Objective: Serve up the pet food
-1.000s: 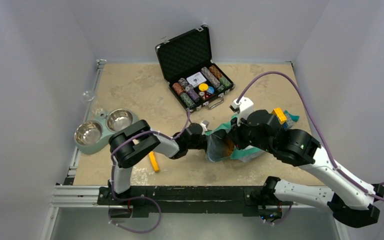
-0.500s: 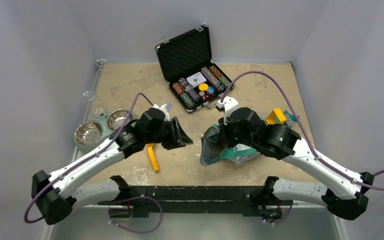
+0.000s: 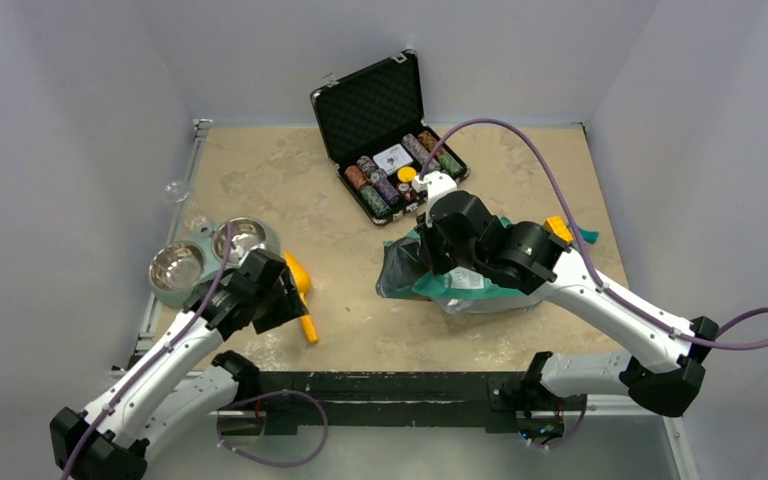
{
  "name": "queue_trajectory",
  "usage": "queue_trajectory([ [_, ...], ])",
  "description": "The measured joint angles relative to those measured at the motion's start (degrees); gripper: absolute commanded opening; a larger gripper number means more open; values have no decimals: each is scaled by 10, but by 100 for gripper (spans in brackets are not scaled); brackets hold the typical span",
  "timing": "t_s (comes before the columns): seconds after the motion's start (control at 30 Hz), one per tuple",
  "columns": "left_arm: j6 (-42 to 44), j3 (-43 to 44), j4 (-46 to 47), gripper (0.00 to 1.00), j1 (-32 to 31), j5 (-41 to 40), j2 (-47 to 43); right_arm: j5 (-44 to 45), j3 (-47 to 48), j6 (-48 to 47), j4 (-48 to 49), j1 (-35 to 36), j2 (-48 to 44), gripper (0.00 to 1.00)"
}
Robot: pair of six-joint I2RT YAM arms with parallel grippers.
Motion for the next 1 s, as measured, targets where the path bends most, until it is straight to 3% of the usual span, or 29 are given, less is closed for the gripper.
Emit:
queue_trajectory([
  [0.13, 3, -45, 23, 70, 52, 16, -10, 11, 14, 4, -11, 0, 0, 0],
  [0.33, 13, -90, 143, 64, 77, 34, 86, 10, 19, -13, -25, -3, -18, 0],
  [0.43, 21, -87, 179, 53, 77, 32, 152, 9, 19, -32, -29, -5, -35, 0],
  [0.6, 40, -64, 214, 21, 57, 3, 239, 7, -24, -59, -3, -6, -103, 0],
  [0.67, 43, -30, 194, 18, 13, -34, 275, 2, -39, -63, 6, -6, -127, 0],
  [0.87, 42, 174, 57, 19, -101, -169, 438, -7, -67, -74, 31, -6, -152, 0],
  [1.0, 48, 289, -18, 40, -134, -247, 550, -16, -79, -76, 44, -6, -156, 0],
])
